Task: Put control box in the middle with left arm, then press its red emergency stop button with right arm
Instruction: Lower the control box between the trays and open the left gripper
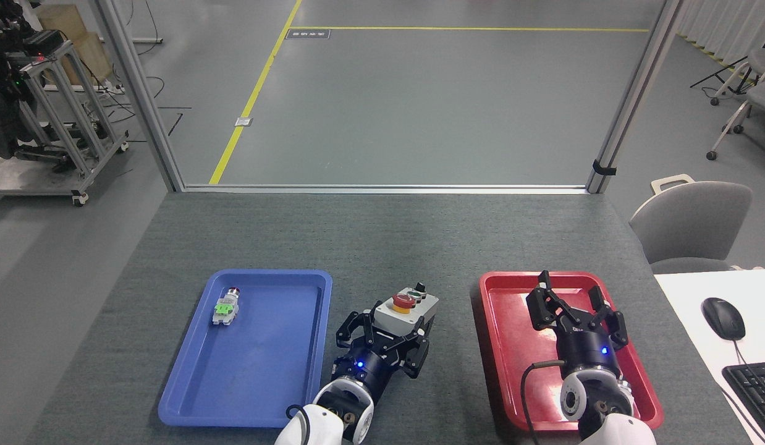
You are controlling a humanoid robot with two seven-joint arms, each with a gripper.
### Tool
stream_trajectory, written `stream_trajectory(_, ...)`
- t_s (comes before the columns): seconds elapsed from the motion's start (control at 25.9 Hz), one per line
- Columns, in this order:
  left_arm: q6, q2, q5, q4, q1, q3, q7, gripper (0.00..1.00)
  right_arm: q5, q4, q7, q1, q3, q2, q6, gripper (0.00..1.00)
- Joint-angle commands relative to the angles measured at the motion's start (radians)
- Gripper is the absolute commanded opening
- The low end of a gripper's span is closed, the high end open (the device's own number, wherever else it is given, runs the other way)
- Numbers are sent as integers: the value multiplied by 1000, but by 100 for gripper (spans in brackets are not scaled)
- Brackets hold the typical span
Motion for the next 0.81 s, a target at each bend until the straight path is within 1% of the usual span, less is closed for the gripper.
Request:
stream_trajectory(0.0,-6,19,-89,16,46,-12,-17,0,2,0,-1,0,0,1,2,100)
stream_trajectory(0.08,-10,22,-140,19,61,-15,-17,0,0,0,-1,0,0,0,3,100)
stream_trajectory(0.23,6,13,-160,19,80,-104,-25,0,0,0,-1,0,0,-4,9,100)
stream_trajectory(0.31,20,7,-163,19,80,-122,-28,0,0,0,-1,2,2,-5,11,100)
stream_trajectory(0.39,23,-5,-164,20,80,-127,-29,0,0,0,-1,2,2,-7,11,100)
stream_trajectory(0.5,26,-7,-163,19,75,-130,-34,0,2,0,-1,5,3,-7,12,99)
stream_trajectory(0.62,25,-8,-161,26,63,-128,-35,0,2,0,-3,7,5,-7,12,92)
stream_trajectory(0.77,26,-8,-150,66,23,-124,-37,0,0,0,-6,7,5,-8,12,92)
